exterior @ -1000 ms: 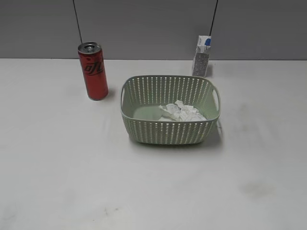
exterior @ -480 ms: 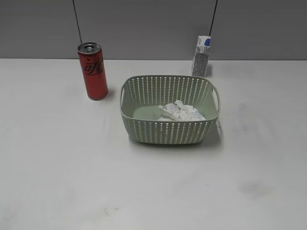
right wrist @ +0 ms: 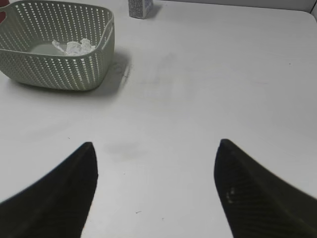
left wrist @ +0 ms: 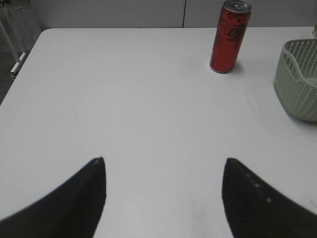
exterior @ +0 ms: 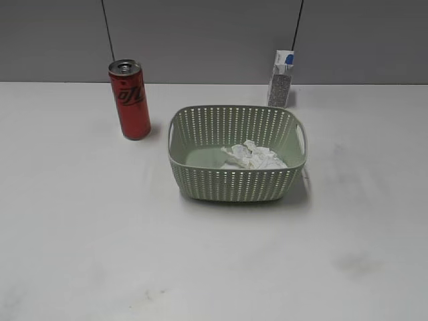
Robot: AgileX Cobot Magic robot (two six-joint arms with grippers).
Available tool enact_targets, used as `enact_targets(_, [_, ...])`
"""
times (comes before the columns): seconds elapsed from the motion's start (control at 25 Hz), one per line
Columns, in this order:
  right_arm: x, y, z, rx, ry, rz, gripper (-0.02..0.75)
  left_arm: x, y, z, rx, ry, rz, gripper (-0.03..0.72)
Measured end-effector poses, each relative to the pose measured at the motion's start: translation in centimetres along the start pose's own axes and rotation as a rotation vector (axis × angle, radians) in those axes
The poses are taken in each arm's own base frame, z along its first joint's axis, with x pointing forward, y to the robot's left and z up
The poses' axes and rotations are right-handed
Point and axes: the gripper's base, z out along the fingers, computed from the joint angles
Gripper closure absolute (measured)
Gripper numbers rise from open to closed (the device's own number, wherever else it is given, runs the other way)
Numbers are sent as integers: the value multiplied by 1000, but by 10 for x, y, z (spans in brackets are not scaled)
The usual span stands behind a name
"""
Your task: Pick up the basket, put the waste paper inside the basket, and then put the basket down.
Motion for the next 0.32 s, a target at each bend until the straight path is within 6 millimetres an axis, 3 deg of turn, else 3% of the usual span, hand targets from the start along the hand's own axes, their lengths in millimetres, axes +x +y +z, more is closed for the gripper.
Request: enact_targets(0.32, [0,0,0,-1,0,1,185,0,0,0,0,0,0,132])
